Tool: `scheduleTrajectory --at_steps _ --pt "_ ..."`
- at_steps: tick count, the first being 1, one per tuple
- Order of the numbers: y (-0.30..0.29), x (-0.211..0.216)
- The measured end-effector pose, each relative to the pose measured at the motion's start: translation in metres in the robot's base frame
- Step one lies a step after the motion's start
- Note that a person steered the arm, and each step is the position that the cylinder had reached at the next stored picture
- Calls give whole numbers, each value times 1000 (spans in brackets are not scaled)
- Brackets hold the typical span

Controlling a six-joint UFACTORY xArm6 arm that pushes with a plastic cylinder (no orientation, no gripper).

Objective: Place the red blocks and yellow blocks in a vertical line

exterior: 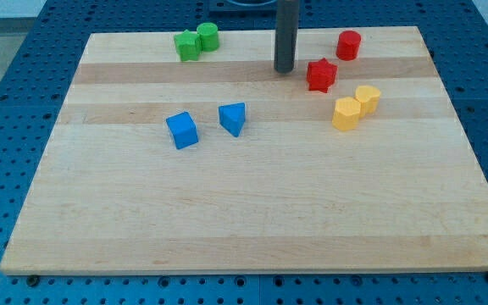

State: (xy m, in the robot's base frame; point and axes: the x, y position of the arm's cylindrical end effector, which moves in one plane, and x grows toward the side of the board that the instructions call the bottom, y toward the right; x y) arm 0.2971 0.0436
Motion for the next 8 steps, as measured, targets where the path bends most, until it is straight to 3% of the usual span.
scheduleTrajectory --at_steps 2,4,6,8 --pt "9 7" --pt "81 7" --pt "44 24" --pt "44 33"
